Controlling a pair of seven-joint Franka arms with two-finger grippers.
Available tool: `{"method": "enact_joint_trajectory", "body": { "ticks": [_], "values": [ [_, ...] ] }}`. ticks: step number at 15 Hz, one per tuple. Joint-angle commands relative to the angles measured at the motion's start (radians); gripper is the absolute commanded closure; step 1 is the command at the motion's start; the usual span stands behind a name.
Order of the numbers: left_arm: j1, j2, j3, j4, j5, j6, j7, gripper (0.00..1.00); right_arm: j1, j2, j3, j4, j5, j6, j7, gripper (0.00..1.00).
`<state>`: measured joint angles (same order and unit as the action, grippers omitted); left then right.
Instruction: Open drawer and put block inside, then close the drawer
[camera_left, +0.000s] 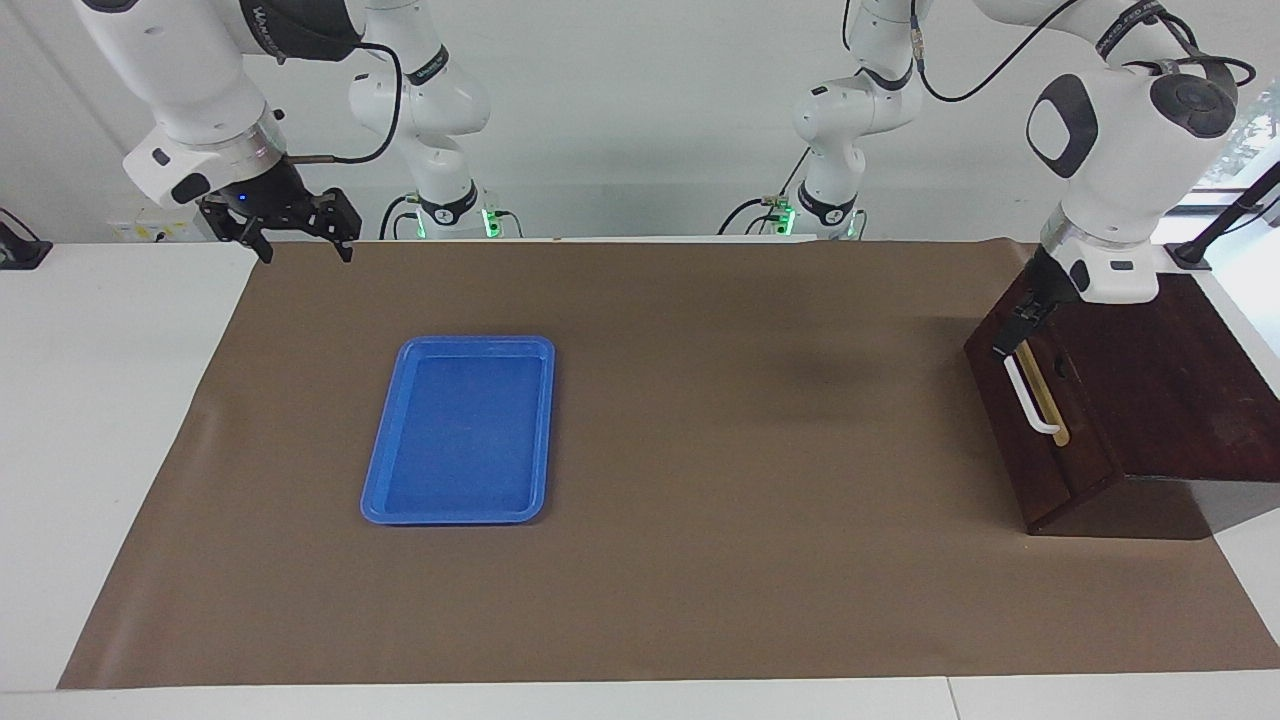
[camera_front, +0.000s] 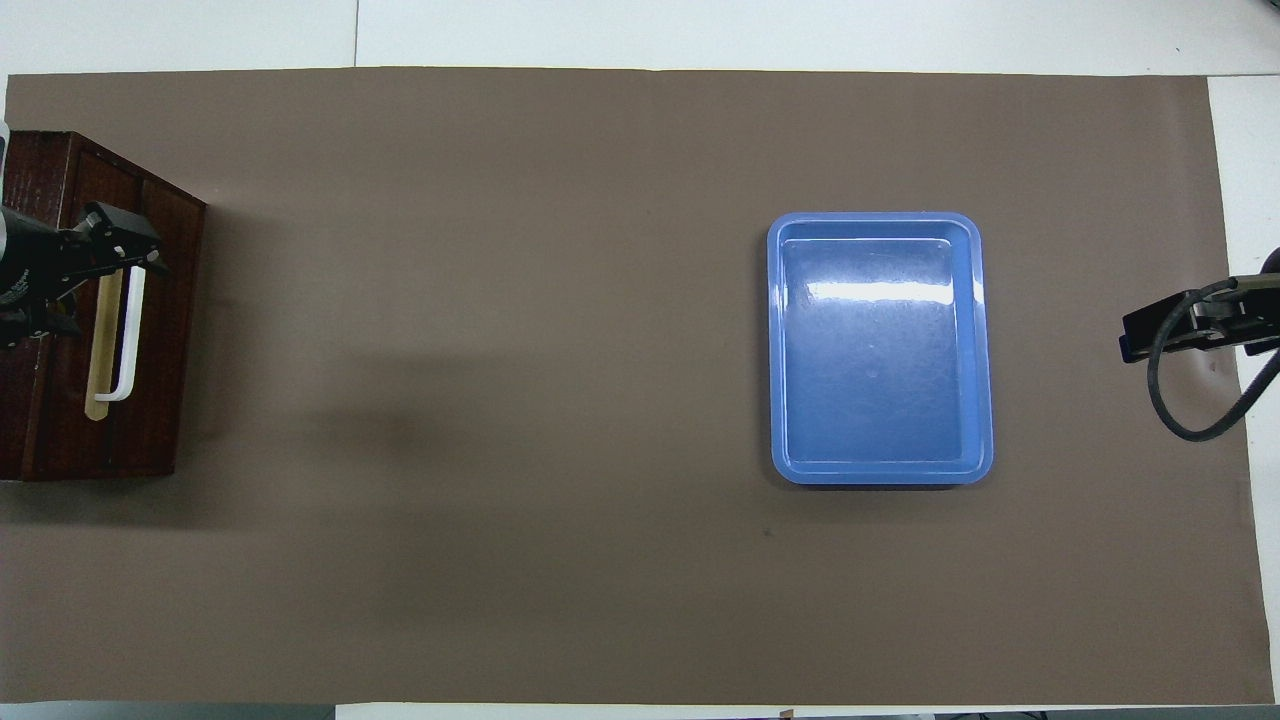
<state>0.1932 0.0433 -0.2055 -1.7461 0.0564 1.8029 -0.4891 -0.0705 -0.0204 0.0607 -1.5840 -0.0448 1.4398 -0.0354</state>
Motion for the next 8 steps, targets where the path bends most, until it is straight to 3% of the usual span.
{"method": "enact_joint_trajectory", "body": {
  "ticks": [1,8],
  "values": [
    [-0.006,-0.029,0.011,-0.015,-0.015,-0.024,0.178,0.0,-0.011,0.002,0.008,0.007,0.0,0.008,0.0,0.0],
    [-0.052,-0.039,0.001,-0.018,-0.024,-0.04,0.2,0.0,-0.011,0.002,0.008,0.007,0.0,0.007,0.0,0.0]
  ]
}}
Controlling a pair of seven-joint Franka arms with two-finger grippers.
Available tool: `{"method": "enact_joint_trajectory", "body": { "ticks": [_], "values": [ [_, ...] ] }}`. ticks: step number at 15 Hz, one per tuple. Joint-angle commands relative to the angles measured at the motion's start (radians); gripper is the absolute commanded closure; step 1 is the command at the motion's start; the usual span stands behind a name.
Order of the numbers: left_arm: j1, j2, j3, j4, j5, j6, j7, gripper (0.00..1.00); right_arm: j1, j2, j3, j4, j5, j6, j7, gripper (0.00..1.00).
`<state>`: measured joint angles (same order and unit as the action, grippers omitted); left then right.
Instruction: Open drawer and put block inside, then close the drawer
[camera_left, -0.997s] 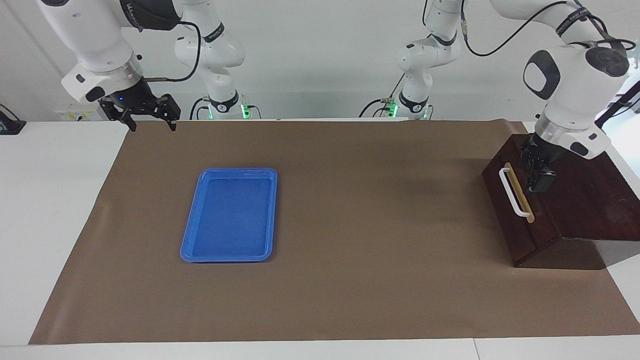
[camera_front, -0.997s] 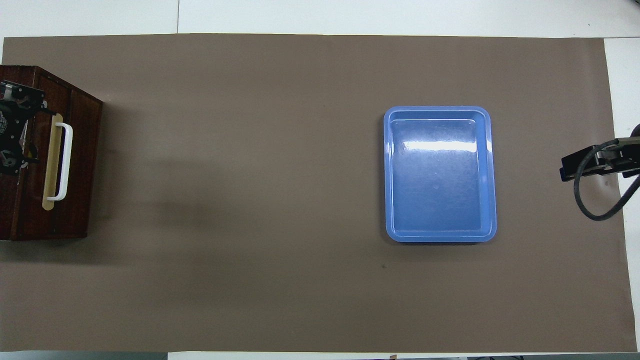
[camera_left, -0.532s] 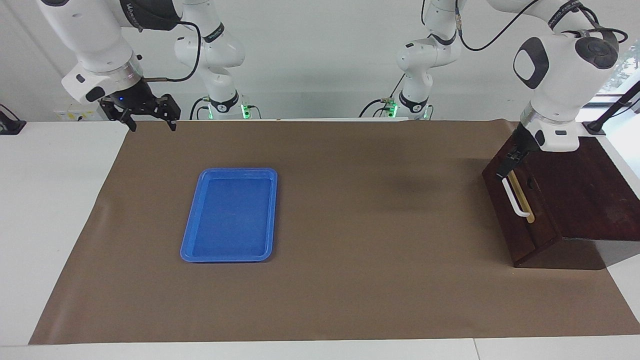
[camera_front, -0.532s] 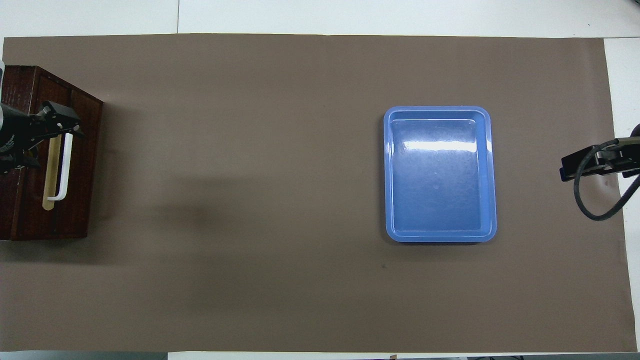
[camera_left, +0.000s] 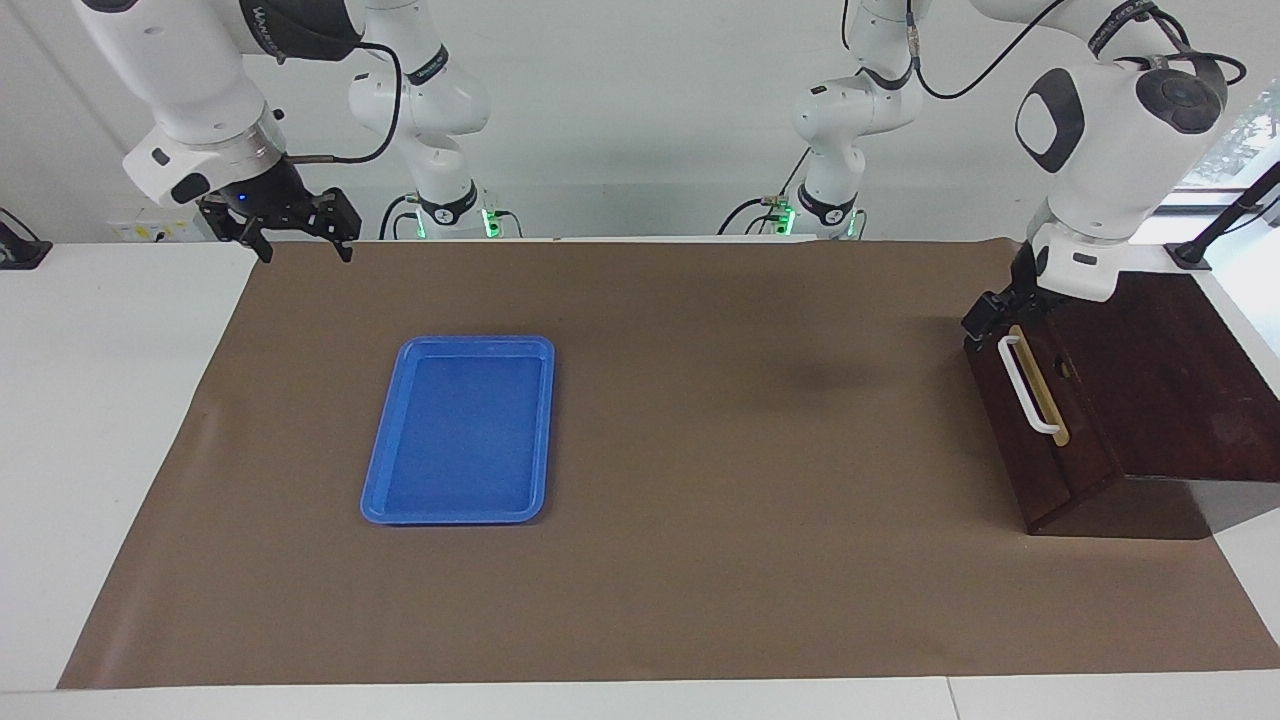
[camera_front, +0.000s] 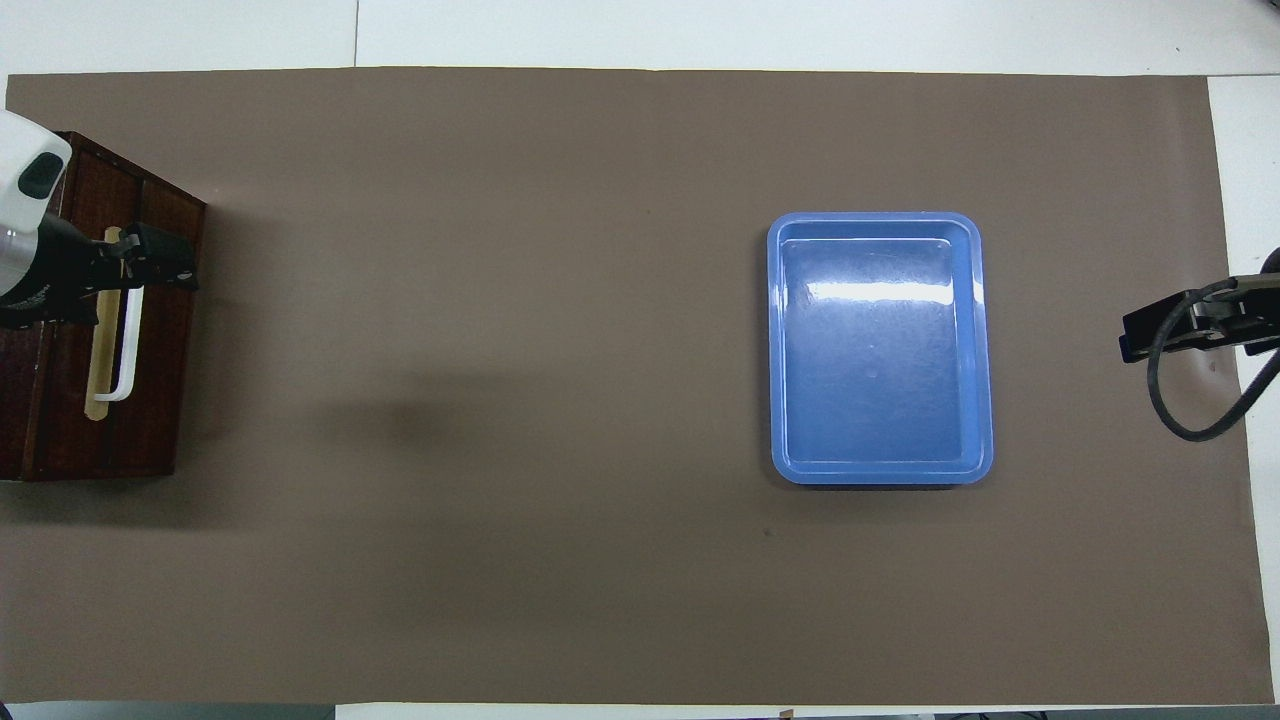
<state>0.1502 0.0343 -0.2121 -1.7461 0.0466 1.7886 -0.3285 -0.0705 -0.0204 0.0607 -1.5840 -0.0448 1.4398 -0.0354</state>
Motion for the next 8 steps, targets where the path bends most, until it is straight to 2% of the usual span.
{"method": "enact_joint_trajectory", "body": {
  "ticks": [1,3,8],
  "values": [
    [-0.014,-0.03,0.007,-0.015,-0.014,-0.028,0.098,0.0,-0.011,0.002,0.008,0.006,0.0,0.008,0.0,0.0],
    [-0.012,-0.027,0.008,-0.003,-0.028,-0.063,0.124,0.0,-0.011,0.002,0.008,0.006,0.0,0.007,0.0,0.0],
    [0.002,-0.05,0.013,-0.01,-0.03,-0.052,0.238,0.0,-0.011,0.002,0.008,0.006,0.0,0.007,0.0,0.0]
  ]
}}
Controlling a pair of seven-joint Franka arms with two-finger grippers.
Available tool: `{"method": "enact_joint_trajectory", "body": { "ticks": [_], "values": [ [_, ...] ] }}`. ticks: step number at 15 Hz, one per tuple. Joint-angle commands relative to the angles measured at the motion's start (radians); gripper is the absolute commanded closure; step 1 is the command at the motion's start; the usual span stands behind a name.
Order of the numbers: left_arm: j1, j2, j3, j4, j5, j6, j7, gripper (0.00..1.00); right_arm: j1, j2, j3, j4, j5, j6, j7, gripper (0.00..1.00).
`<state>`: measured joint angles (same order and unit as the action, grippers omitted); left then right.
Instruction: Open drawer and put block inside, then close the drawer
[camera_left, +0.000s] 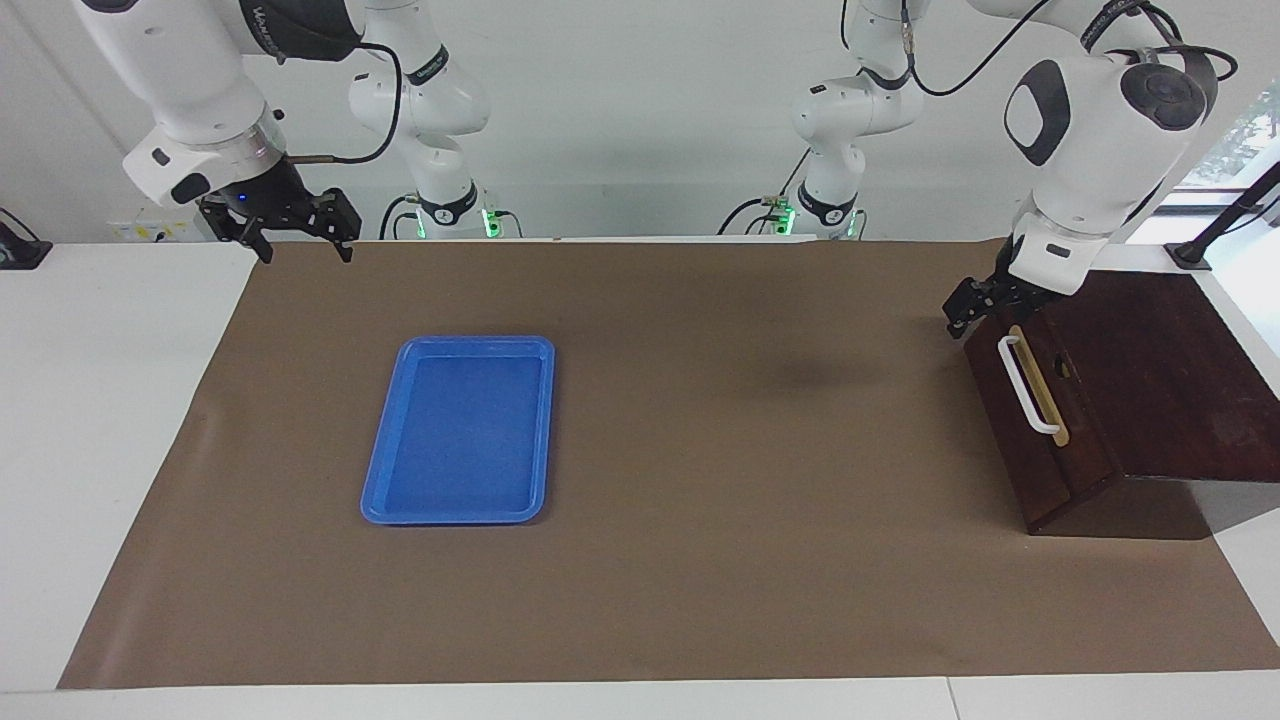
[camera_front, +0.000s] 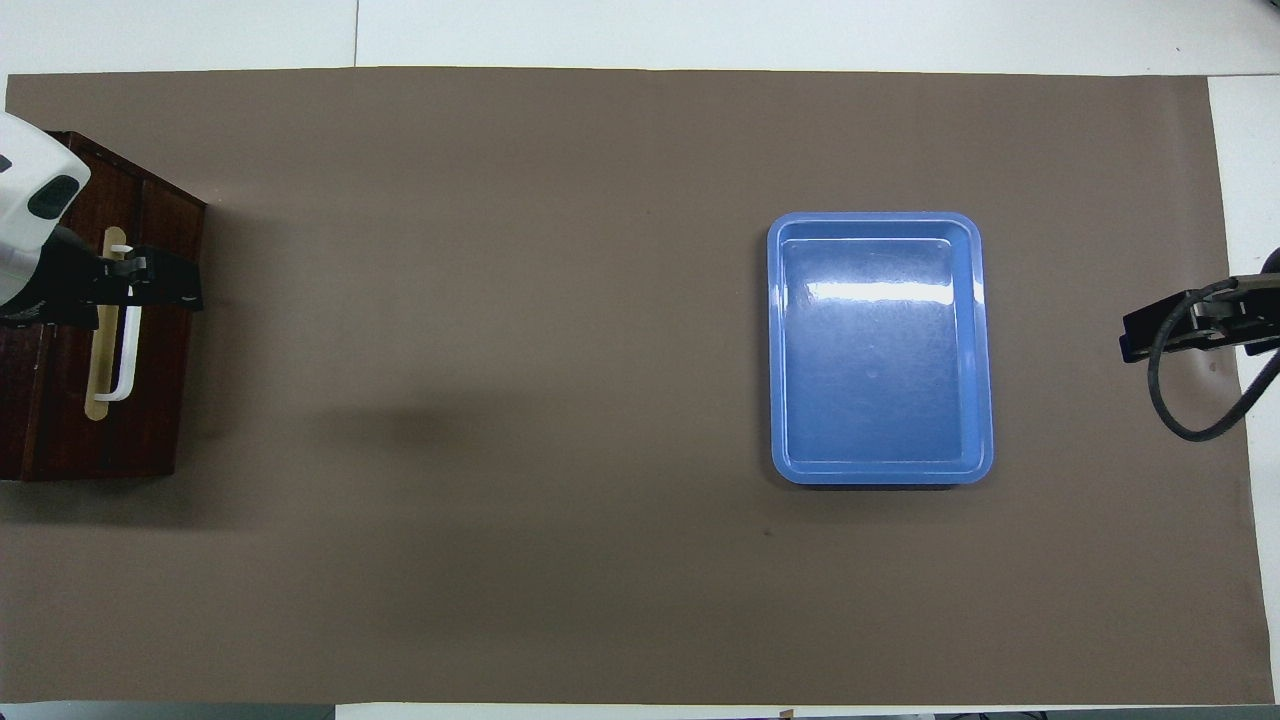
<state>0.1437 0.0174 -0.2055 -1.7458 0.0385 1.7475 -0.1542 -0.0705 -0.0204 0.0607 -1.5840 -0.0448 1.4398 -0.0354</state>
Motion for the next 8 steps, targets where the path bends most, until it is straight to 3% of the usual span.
{"method": "enact_joint_trajectory", "body": {
  "ticks": [1,5,8],
  "values": [
    [0.01,-0.031,0.012,-0.002,-0.023,-0.005,0.064,0.0,-0.011,0.002,0.008,0.006,0.0,0.007,0.0,0.0],
    [0.007,-0.024,0.014,0.005,-0.025,0.055,0.065,0.0,-0.011,0.002,0.008,0.006,0.0,0.007,0.0,0.0],
    [0.001,-0.025,0.02,0.018,-0.025,-0.012,0.071,0.0,-0.011,0.002,0.008,0.006,0.002,0.007,0.0,0.0]
  ]
}}
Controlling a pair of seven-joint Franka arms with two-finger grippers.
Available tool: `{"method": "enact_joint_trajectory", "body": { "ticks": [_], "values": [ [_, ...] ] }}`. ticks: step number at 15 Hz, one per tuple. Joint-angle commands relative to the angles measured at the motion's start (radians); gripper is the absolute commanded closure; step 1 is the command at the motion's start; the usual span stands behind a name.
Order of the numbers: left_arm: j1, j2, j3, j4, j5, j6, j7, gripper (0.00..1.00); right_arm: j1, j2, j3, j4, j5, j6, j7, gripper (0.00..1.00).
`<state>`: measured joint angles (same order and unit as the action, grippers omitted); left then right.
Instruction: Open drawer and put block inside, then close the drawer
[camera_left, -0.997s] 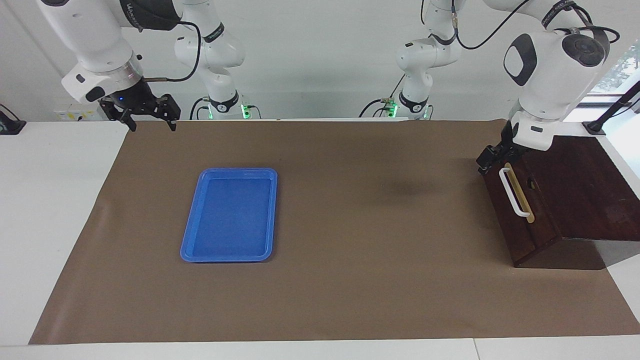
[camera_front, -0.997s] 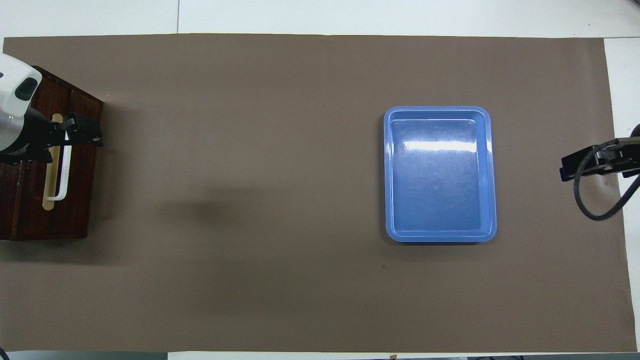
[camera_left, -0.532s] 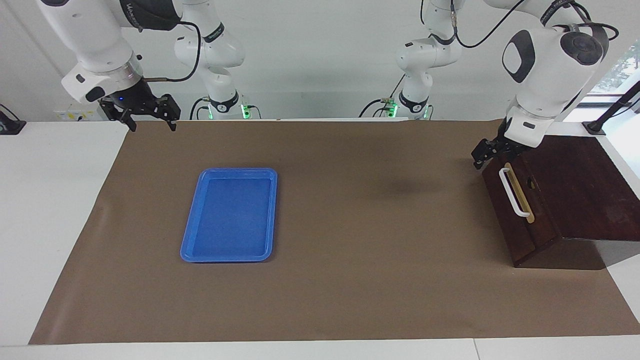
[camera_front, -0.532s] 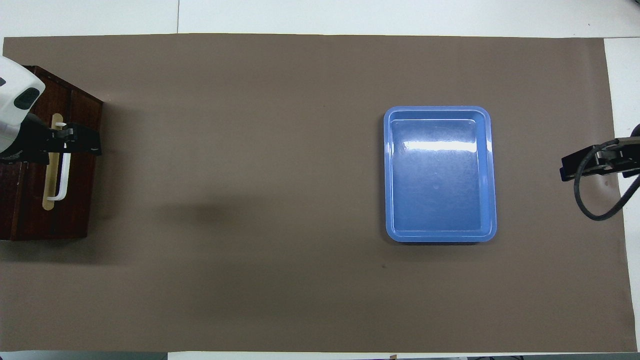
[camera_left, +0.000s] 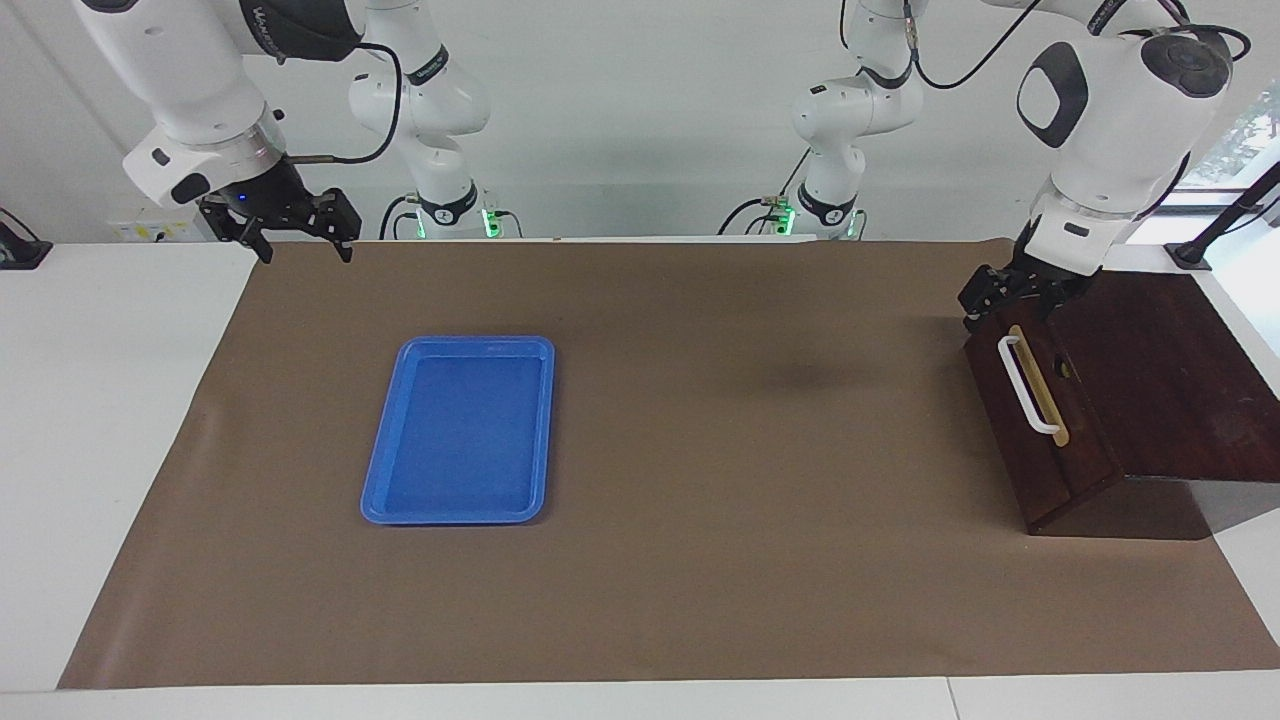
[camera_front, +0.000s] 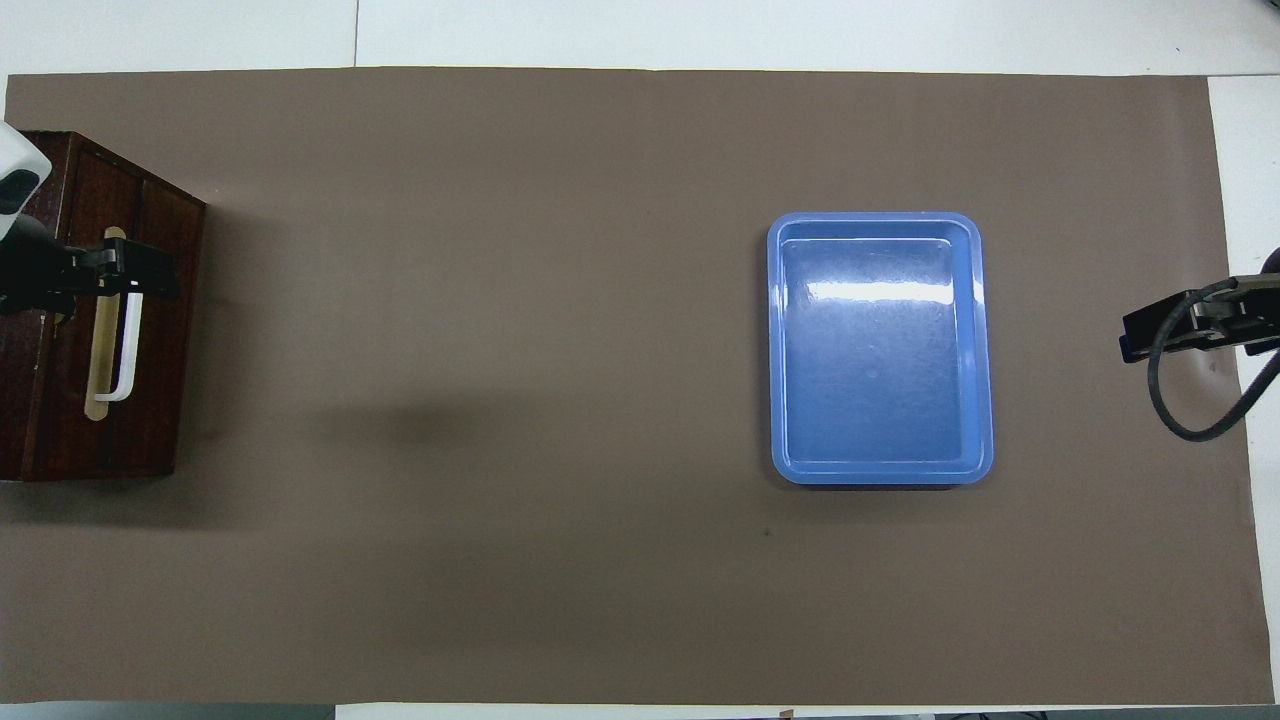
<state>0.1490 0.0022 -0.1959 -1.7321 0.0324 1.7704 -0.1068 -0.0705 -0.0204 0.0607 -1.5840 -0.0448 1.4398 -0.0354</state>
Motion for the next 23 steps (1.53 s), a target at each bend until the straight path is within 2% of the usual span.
{"method": "enact_joint_trajectory", "body": {
  "ticks": [1,5,6,23],
  "values": [
    [-0.02,-0.014,0.033,0.005,-0.019,-0.045,0.024,0.0,-0.011,0.002,0.008,0.006,0.0,0.007,0.0,0.0],
    [-0.195,-0.037,0.211,0.012,-0.02,-0.086,0.048,0.0,-0.011,0.002,0.008,0.006,0.0,0.007,0.0,0.0],
    [-0.21,-0.041,0.234,0.012,-0.02,-0.094,0.058,0.0,-0.011,0.002,0.008,0.006,0.0,0.007,0.0,0.0],
    [-0.226,-0.044,0.207,-0.001,-0.058,-0.134,0.061,0.0,-0.012,0.002,0.008,0.007,0.0,0.007,0.0,0.0]
  ]
}}
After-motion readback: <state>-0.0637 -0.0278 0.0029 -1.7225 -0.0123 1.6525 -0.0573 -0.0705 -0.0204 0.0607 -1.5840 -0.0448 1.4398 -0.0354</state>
